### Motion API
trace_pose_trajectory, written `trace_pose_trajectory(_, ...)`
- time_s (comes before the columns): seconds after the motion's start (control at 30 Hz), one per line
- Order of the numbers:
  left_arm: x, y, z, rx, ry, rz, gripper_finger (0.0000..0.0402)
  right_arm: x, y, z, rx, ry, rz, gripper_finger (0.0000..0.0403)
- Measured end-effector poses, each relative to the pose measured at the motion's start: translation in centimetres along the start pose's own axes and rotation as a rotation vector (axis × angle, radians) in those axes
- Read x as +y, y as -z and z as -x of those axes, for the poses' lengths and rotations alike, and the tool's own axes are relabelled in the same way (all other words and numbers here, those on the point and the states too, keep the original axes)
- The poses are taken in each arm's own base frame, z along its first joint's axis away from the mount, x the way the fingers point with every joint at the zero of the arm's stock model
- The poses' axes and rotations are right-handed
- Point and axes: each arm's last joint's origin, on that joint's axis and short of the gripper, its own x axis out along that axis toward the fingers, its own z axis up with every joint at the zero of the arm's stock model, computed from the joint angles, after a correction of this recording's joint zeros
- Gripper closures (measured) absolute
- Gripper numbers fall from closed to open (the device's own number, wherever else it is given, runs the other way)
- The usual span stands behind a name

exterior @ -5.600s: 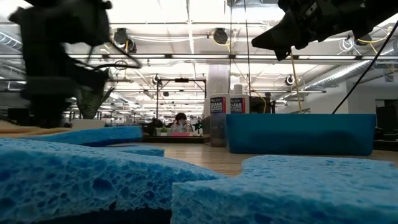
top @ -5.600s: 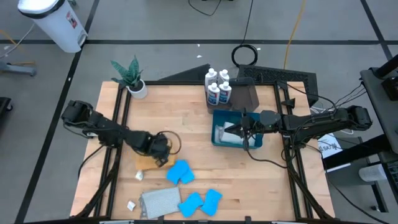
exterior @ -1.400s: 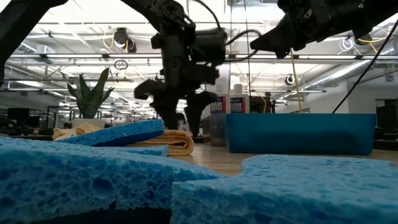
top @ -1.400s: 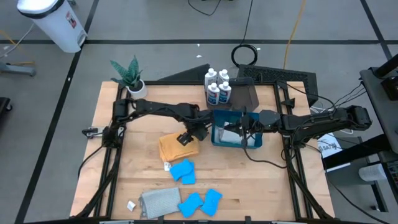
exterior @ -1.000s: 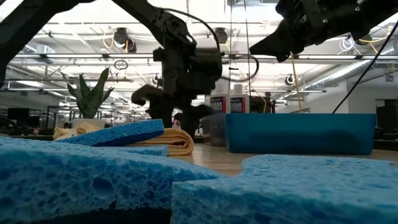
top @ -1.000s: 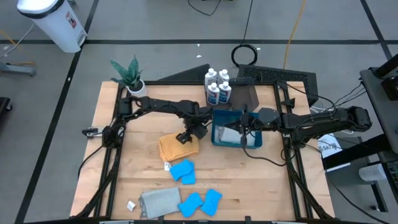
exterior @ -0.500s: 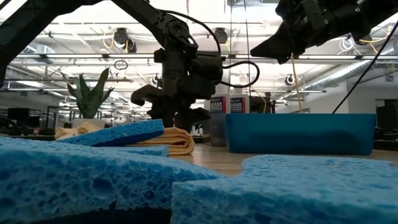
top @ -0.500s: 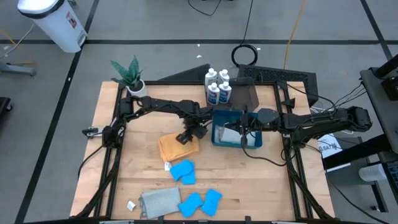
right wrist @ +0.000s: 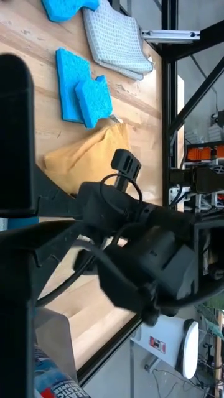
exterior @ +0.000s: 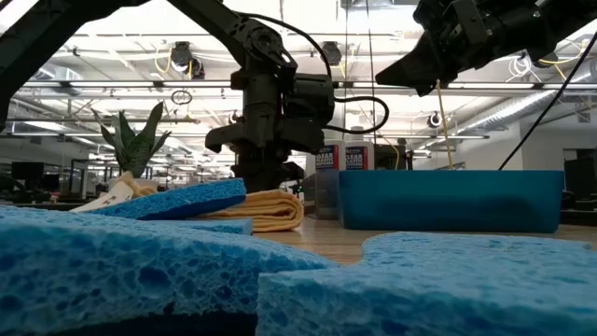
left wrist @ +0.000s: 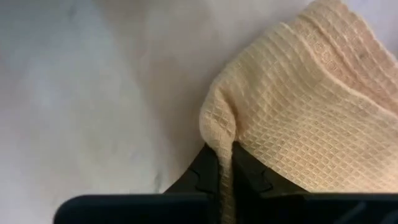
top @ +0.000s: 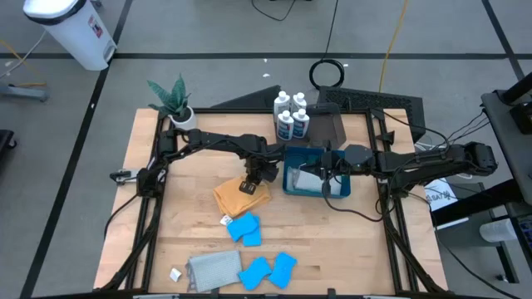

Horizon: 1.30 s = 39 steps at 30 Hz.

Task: Pick & Place Kitchen Items
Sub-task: Put the yellow napkin into the blue bin

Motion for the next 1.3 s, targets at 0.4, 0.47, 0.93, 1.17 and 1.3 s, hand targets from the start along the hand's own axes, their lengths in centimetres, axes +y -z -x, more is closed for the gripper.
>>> trace_pose_trajectory(0.4, -6.7, 0.3, 11.8, -0.051, -0.552, 0.190, 0.0389, 0.0, -0.3, 0.0, -0.029, -0.003, -0.105, 0.0398)
trace_pose_trajectory(0.47, -8.3, 0.3, 13.8, -0.123, -0.642, 0.248, 0.0389, 0.0, -0.4, 0.0, -0.043, -0.004, -0.106, 0.0394)
trace_pose_trajectory(0.93, -16.1, -1.4, 14.7, -0.251, -0.815, 0.237, 0.0389, 3.0, -2.2, -1.4, -0.175, 0.010, -0.072, 0.0175)
trace_pose_trajectory(1.17, -16.5, -1.5, 14.7, -0.261, -0.805, 0.232, 0.0389, 3.9, -5.4, -6.3, -0.019, 0.011, -0.048, 0.0103)
trace_pose_trajectory(1.3, -16.5, -1.5, 14.7, -0.265, -0.788, 0.229, 0.0388, 4.0, -6.5, -9.5, 0.062, -0.061, -0.023, 0.0100)
